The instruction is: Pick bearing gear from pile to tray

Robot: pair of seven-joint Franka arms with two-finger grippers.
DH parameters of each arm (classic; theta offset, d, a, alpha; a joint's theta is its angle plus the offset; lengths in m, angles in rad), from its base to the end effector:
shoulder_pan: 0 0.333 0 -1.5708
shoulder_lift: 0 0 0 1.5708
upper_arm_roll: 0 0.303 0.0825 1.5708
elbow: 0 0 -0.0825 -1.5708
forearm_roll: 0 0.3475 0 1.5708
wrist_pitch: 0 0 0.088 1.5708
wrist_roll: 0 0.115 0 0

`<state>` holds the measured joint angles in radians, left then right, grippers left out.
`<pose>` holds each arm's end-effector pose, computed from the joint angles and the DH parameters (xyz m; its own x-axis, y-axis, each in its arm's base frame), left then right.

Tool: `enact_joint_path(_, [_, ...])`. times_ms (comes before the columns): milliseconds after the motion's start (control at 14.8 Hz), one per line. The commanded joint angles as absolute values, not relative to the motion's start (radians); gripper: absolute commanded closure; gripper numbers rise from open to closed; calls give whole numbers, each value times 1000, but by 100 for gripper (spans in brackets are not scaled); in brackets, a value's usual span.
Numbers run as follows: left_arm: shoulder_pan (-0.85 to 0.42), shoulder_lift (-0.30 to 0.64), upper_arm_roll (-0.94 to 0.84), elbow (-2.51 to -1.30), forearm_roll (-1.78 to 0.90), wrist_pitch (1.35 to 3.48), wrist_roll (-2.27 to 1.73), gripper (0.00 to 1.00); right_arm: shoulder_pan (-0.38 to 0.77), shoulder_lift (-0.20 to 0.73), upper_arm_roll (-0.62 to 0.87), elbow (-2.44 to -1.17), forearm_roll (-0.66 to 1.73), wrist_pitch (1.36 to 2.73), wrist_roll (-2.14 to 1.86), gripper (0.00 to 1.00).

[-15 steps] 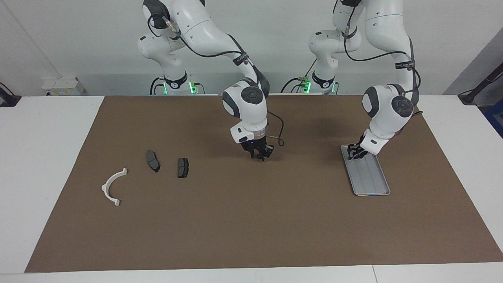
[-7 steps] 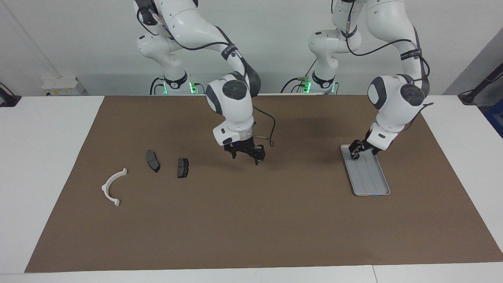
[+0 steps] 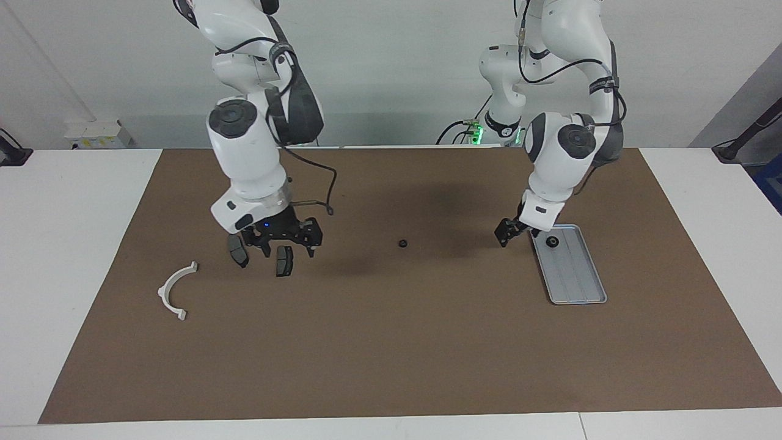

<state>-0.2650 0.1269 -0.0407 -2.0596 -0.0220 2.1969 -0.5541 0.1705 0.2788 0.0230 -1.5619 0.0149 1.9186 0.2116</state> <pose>0.5155 -0.1632 0.3758 0.9660 0.2585 -0.0034 0.2585 -0.9657 0.0251 0.6049 0.1182 0.4807 0.9971 -0.0250 0.0717 -0.0224 -0.9991 -0.0366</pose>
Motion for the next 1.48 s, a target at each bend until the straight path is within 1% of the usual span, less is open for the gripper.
enact_joint_path(0, [-368,129,-26,-2048,-21,2206,-734,0,121,201,34,-1542,2,1792,97,0])
enact_joint_path(135, [-432,133,-26,-2039,-21,2217,-820,0,59,123,34,-1542,-20,1689,23,0])
enact_joint_path(270, [-504,165,-26,-1993,-26,2215,-901,0,11,77,35,-1545,-20,1616,-14,0])
enact_joint_path(472, [-593,296,-25,-1861,-25,2203,-1049,0,-23,26,35,-1572,-18,1551,-6,0])
enact_joint_path(539, [-619,329,-23,-1832,-25,2204,-1084,0,-23,23,35,-1575,-18,1540,-8,0])
enact_joint_path(674, [-649,379,-23,-1812,-21,2217,-1111,0,-23,15,35,-1571,-17,1497,-8,0])
enact_joint_path(809, [-660,409,-21,-1786,-20,2221,-1111,0,-28,8,34,-1566,-17,1493,-17,0])
enact_joint_path(1011, [-667,428,-23,-1789,-20,2224,-1112,0,-35,2,9,-1565,-8,1493,-20,0])
enact_joint_path(1213, [-667,429,-25,-1802,-23,2250,-1162,0,-35,-21,-1,-1600,-3,1509,-20,0])
enact_joint_path(1415, [-675,430,-26,-1824,-23,2278,-1186,0,-34,-52,-5,-1654,-3,1566,-20,0])
